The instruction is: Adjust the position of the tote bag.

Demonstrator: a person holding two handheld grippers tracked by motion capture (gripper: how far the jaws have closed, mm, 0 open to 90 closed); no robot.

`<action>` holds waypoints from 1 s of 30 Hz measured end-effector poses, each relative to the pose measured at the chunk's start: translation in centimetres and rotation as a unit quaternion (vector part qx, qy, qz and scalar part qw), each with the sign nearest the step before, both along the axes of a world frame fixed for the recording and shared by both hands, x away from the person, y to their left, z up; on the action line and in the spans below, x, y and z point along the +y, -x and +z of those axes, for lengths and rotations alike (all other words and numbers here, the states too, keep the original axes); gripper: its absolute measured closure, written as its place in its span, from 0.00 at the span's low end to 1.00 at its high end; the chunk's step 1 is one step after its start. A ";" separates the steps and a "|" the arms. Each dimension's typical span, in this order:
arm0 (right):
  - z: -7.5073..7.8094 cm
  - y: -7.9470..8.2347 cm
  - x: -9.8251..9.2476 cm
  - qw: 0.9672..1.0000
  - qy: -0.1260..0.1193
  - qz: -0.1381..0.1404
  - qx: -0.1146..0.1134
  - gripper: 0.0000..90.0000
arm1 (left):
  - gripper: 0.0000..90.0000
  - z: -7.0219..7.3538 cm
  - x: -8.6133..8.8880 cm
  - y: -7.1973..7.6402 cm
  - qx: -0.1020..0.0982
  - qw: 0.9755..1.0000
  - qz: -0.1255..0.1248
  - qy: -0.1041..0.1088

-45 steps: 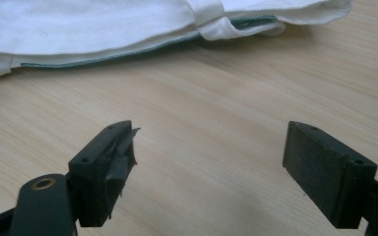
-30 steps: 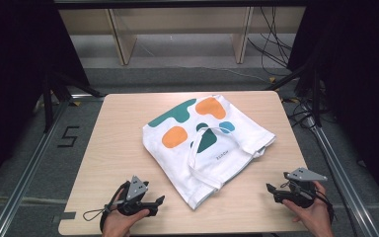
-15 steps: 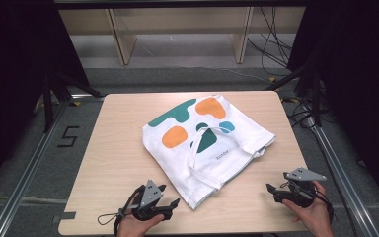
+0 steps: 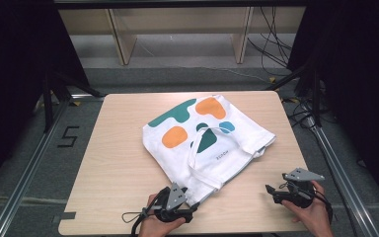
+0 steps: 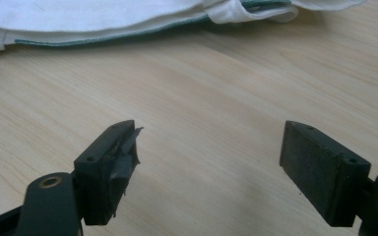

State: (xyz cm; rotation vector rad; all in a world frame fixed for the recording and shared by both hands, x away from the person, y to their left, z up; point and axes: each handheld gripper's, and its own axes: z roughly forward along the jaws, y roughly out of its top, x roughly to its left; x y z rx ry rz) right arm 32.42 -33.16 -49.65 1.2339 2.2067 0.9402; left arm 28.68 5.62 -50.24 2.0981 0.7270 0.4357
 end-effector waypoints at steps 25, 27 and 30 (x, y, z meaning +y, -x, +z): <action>0.1 0.1 -0.1 1.000 -0.001 0.010 -0.002 0.27 | 0.92 0.6 1.4 -1.1 -0.063 0.992 -0.018 -0.106; 0.0 0.0 -0.1 1.000 -0.004 0.010 -0.003 0.27 | 0.93 1.0 3.2 -1.3 -0.059 0.993 -0.001 -0.104; 0.1 0.0 -0.1 1.000 -0.009 0.007 0.001 0.27 | 0.94 1.2 5.1 -1.7 -0.067 0.994 0.025 -0.081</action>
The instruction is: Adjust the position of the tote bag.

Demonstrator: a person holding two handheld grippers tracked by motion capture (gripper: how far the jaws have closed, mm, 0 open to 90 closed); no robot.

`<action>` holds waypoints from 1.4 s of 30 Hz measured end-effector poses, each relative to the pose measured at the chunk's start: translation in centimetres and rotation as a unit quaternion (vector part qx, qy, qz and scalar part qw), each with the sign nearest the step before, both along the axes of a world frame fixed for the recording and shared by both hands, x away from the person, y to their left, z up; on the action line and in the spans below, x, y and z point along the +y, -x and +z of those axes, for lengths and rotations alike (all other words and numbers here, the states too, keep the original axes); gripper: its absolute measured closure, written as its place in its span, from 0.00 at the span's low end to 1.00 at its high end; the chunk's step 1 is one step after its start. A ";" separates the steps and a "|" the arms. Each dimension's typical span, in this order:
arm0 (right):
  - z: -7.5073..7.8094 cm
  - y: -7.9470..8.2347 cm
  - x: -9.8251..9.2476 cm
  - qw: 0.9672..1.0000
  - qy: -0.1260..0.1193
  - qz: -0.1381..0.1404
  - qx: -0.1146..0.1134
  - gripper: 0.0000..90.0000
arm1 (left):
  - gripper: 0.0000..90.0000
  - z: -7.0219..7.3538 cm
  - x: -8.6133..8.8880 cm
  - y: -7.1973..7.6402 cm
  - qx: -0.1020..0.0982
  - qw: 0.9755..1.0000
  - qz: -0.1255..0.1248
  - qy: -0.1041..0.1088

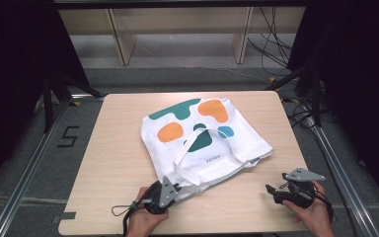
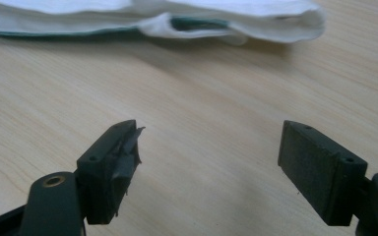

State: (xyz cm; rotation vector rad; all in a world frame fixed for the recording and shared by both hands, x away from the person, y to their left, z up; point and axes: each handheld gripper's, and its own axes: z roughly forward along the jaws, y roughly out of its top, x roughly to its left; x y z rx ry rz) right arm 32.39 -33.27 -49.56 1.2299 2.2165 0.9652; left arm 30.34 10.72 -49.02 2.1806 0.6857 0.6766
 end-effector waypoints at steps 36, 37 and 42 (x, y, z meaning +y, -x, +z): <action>0.5 -2.7 4.7 0.996 0.057 0.059 -0.034 0.47 | 0.91 0.0 7.8 -1.5 0.002 0.998 0.064 0.013; 0.5 -2.8 5.0 0.996 0.067 0.060 -0.026 0.47 | 0.91 -0.2 7.6 -1.2 0.021 0.996 0.081 0.026; 0.6 -3.7 6.3 0.992 0.094 0.069 -0.040 0.52 | 0.90 -0.1 7.9 -1.3 0.016 0.997 0.076 0.012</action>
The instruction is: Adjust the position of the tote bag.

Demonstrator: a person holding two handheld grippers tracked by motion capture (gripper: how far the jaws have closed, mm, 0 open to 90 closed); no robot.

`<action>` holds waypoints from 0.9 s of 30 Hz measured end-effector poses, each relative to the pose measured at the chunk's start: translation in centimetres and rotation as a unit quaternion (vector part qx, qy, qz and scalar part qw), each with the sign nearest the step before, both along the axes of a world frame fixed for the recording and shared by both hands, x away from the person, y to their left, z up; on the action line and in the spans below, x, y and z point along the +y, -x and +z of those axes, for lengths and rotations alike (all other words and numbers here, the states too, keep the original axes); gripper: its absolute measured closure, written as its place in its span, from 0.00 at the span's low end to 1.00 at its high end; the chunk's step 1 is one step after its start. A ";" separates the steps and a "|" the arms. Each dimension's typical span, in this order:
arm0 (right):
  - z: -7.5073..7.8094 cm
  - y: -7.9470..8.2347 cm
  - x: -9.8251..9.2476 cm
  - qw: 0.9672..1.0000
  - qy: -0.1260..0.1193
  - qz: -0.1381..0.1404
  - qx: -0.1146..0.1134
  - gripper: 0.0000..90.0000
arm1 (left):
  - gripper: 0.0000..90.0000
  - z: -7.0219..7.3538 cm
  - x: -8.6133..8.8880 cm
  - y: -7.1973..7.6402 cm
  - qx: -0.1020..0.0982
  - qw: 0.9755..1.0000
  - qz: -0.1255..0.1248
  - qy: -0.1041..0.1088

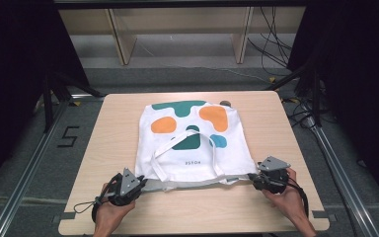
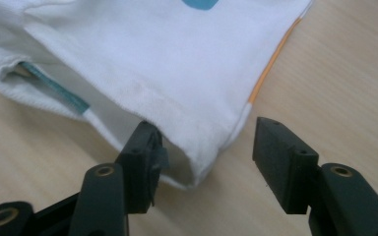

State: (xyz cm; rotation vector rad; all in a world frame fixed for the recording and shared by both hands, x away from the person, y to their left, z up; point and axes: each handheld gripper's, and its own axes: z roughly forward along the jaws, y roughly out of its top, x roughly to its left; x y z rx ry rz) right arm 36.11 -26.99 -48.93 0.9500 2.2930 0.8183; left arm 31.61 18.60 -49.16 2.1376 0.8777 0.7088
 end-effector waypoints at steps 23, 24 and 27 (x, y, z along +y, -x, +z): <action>1.1 -0.9 0.8 1.000 -0.006 0.013 -0.022 0.86 | 0.47 -0.9 1.3 -0.7 0.024 0.999 0.027 -0.039; 1.1 -0.6 0.8 1.000 -0.005 0.018 -0.023 0.86 | 0.47 -0.9 1.2 -1.0 0.019 0.998 0.019 -0.050; 1.2 0.5 0.9 1.000 -0.005 0.024 -0.019 0.86 | 0.48 -1.1 0.5 -1.6 0.022 0.998 0.017 -0.048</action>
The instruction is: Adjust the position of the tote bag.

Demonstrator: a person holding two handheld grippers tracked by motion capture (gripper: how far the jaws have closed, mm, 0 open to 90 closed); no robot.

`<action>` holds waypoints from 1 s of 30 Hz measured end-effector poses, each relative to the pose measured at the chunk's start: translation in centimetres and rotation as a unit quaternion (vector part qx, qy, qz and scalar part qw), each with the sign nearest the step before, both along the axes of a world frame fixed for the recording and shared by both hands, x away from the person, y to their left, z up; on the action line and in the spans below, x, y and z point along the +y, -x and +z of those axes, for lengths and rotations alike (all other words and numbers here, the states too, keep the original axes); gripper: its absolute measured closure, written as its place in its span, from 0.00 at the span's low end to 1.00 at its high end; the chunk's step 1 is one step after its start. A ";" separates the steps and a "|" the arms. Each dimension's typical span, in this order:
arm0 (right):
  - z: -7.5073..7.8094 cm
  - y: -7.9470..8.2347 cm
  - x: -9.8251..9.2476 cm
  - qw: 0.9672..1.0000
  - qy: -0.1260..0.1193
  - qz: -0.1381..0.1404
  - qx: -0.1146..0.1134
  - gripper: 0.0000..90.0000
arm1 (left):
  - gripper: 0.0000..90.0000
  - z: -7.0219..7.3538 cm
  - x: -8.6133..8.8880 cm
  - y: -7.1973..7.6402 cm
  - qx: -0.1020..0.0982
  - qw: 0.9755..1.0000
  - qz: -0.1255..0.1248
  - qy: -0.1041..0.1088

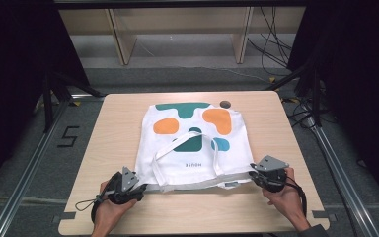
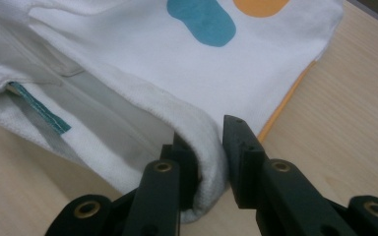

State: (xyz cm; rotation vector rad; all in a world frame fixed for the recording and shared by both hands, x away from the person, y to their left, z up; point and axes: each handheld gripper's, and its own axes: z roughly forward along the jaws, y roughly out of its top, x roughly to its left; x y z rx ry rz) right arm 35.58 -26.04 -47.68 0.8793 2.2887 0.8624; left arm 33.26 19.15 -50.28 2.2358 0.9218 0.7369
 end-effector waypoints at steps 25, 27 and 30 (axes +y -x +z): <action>-1.0 1.0 -0.2 1.000 0.000 0.020 0.013 0.86 | 0.95 0.6 -0.4 0.4 0.002 0.999 -0.027 0.027; -0.6 1.2 -0.4 1.000 -0.008 0.015 0.002 0.86 | 0.95 0.7 -0.4 0.5 0.000 0.999 -0.029 0.033; -0.2 1.6 -0.5 1.000 -0.016 0.014 -0.003 0.86 | 0.95 1.0 -0.3 0.9 -0.002 0.999 -0.031 0.041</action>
